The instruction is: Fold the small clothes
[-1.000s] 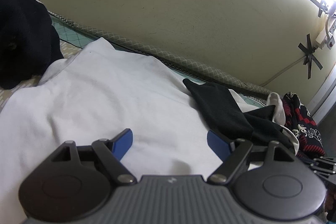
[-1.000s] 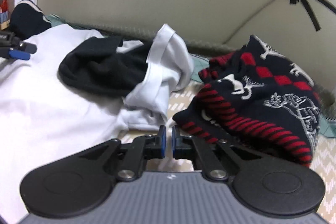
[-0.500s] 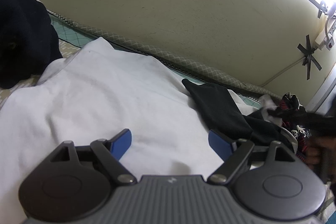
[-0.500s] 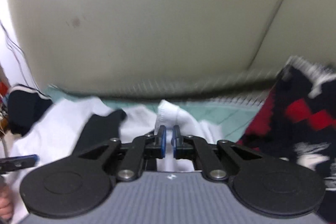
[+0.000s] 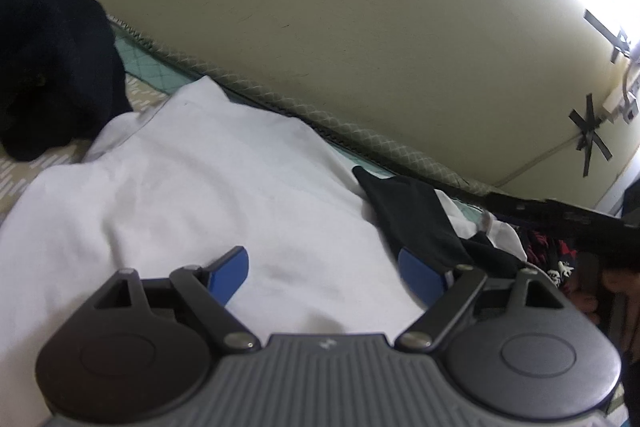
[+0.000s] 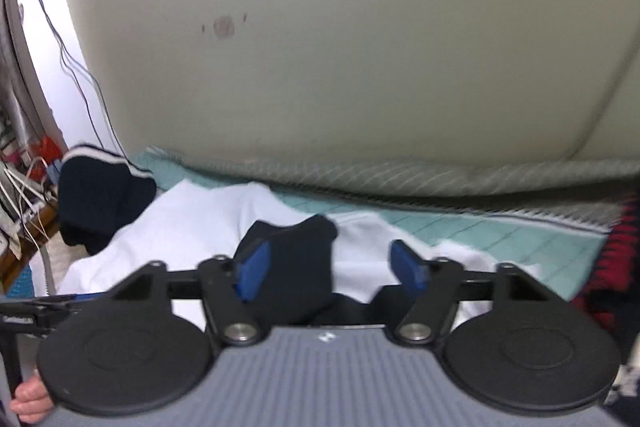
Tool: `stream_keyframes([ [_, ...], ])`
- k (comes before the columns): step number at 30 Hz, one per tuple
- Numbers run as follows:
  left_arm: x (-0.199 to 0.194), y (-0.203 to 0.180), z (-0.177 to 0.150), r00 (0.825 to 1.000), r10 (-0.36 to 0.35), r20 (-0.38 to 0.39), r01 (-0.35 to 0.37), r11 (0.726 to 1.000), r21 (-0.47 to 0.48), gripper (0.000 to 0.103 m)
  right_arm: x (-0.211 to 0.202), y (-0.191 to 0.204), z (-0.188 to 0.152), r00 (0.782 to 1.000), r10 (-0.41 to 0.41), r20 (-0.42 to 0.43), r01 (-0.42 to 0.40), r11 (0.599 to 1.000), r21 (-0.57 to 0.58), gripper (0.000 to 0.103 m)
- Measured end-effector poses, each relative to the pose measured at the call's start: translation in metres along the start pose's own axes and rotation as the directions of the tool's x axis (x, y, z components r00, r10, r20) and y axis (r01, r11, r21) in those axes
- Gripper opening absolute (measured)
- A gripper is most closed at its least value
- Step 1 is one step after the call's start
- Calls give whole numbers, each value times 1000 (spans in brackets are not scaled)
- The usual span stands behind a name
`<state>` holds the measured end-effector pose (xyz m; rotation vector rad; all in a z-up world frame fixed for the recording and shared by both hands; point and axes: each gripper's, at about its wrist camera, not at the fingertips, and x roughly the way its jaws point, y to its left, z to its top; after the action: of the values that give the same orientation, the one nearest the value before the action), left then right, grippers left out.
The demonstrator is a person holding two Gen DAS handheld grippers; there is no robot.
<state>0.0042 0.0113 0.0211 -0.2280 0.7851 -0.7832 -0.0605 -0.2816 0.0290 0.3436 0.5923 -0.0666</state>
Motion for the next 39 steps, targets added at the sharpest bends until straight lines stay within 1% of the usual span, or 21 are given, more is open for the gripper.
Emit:
stream_keyframes([
  [6,-9,4,3,999,-13,47,14,1000,-19,85,56,5,2,999,-35,-36,36,999,27,58],
  [8,-14,7,4,998,-13,66,15,999,-36,85,74,12,4,997,-24,-69,24,1000,-2,43],
  [9,-15,9,5,997,-8,71,11,999,-45,85,84,16,4,995,-7,-97,6,1000,-16,11],
  [10,-17,11,6,997,0,77,4,998,-55,85,92,22,5,993,13,-121,-17,999,-33,0],
  [12,-26,17,8,994,17,107,-8,997,-82,84,90,39,8,990,87,-107,-96,992,-87,0],
  [14,-43,26,13,984,30,176,-7,992,-129,84,74,55,12,973,223,-65,-229,965,-124,0],
  [16,-64,38,16,964,46,261,2,983,-183,85,64,74,17,948,314,-48,-317,934,-167,1],
  [18,-81,50,16,939,119,324,-41,971,-237,85,64,88,20,930,364,-56,-368,905,-212,3],
  [20,-93,60,17,916,187,354,-83,954,-289,85,73,99,20,959,275,-73,-284,916,-283,55],
  [21,-97,65,16,907,213,364,-94,944,-316,85,75,106,17,983,183,-33,-183,925,-332,76],
  [22,-101,68,16,899,236,369,-107,935,-338,85,76,112,14,994,106,12,-94,921,-378,75],
  [23,-102,71,16,892,262,367,-125,926,-357,85,76,115,12,996,82,22,-67,915,-399,71],
  [26,-93,70,17,890,339,305,-215,902,-373,85,65,121,9,990,138,32,-117,924,-365,70],
  [29,-76,64,15,864,464,198,-387,861,-330,85,55,137,8,982,185,24,-163,917,-365,70],
  [31,-65,62,14,870,474,134,-424,859,-286,85,50,147,6,975,224,10,-206,915,-347,71],
  [34,-48,65,12,893,448,46,-422,867,-263,84,54,163,-1,964,266,-24,-260,911,-321,71],
  [35,-49,65,11,890,453,48,-428,868,-252,84,58,166,-5,959,278,-49,-279,909,-309,70],
  [36,-50,62,9,886,462,51,-438,866,-242,78,60,167,-9,954,288,-80,-299,907,-295,64],
  [37,-51,61,8,885,463,52,-440,867,-234,60,66,166,-12,948,292,-125,-316,910,-270,54],
  [38,-50,58,7,882,469,52,-449,868,-214,51,72,162,-15,944,286,-164,-319,917,-240,48],
  [39,-46,56,9,887,460,50,-442,875,-198,32,83,156,-18,942,267,-201,-307,930,-203,37],
])
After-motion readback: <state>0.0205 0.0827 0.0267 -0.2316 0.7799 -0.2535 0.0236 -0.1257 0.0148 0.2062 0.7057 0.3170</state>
